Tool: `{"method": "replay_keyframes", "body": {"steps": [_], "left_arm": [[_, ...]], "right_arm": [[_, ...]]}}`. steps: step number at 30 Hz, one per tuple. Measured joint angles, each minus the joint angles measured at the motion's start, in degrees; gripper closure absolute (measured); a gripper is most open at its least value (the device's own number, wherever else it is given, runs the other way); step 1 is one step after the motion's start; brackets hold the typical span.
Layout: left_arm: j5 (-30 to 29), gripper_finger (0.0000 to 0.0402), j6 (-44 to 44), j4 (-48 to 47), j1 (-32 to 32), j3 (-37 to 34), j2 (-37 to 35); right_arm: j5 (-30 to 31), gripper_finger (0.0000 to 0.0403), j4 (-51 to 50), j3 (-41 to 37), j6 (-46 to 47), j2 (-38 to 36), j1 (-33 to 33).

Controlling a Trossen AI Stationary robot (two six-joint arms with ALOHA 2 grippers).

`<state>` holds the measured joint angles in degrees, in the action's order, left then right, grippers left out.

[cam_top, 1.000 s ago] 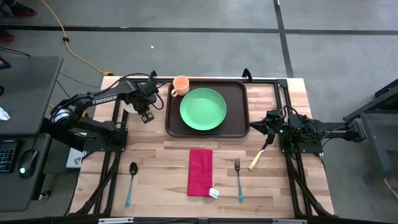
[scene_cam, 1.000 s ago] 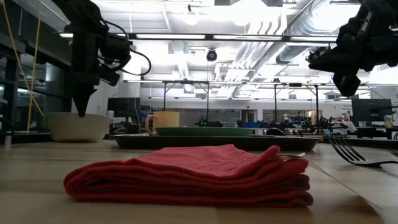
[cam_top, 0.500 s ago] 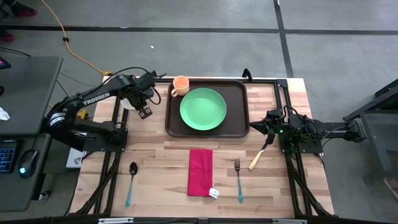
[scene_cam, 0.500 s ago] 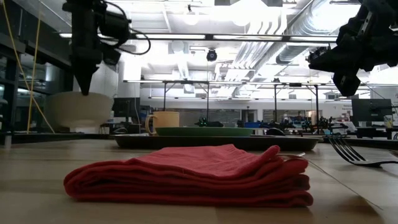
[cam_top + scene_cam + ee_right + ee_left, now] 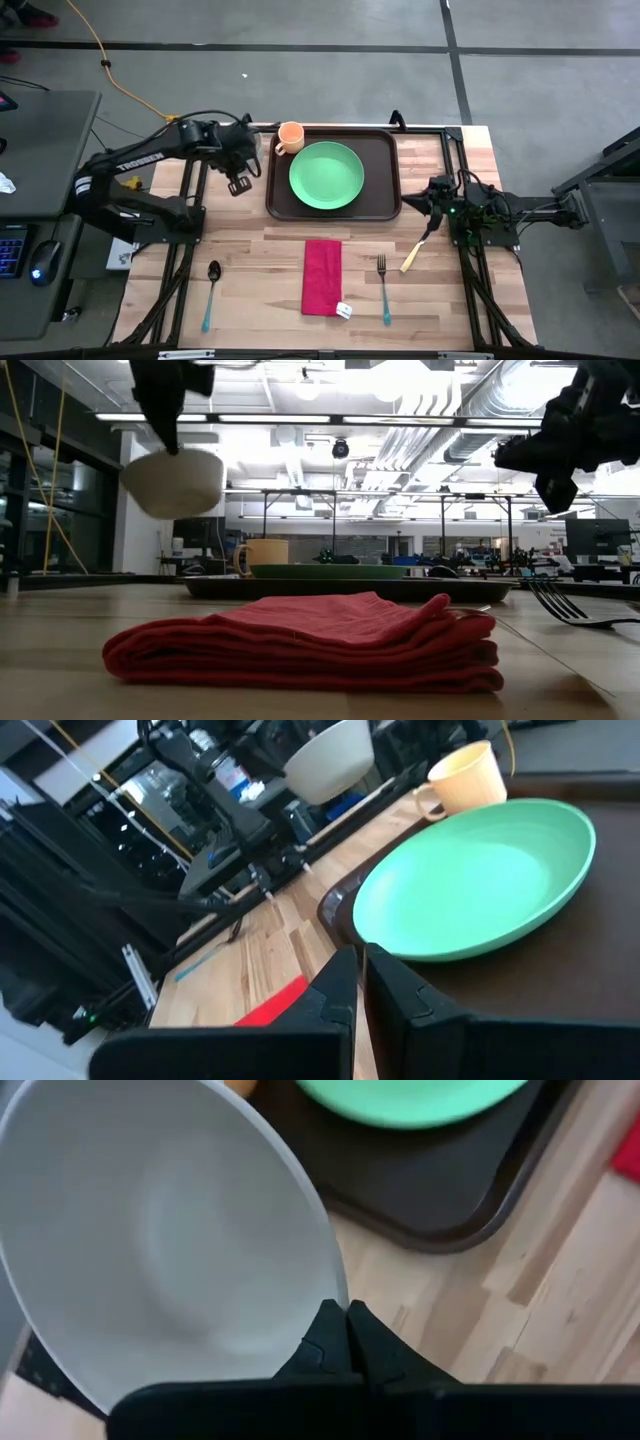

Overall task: Set up tray
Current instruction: Put the gray bowl on top of the green plate to the bottom of the yellow mug

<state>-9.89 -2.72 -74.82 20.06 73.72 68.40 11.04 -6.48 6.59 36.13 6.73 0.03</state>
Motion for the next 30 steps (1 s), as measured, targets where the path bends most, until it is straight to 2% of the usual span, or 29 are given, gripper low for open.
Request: {"method": "replay_keyframes", "body": {"steps": [7, 14, 22, 30], "left_arm": [[-2.9, 0.0391, -3.6, -0.6, -10.5, 6.4, 3.1], [-5.7, 0.0391, -3.4, -1.2, -18.6, 12.8, 11.5], [-8.8, 0.0392, 2.1, -4.2, -23.2, 22.3, 21.4], [-10.2, 0.0396, 8.1, -5.3, -24.0, 31.6, 29.3]], "right_arm": [[1.5, 0.0402, 3.2, 0.0, -0.1, 0.0, 0.0], [2.5, 0.0402, 5.6, 0.0, -0.1, 0.0, 0.0], [2.6, 0.0402, 6.8, 0.0, -0.1, 0.1, 0.0], [5.0, 0.0402, 7.5, 0.0, 4.1, 1.5, 0.0]]}}
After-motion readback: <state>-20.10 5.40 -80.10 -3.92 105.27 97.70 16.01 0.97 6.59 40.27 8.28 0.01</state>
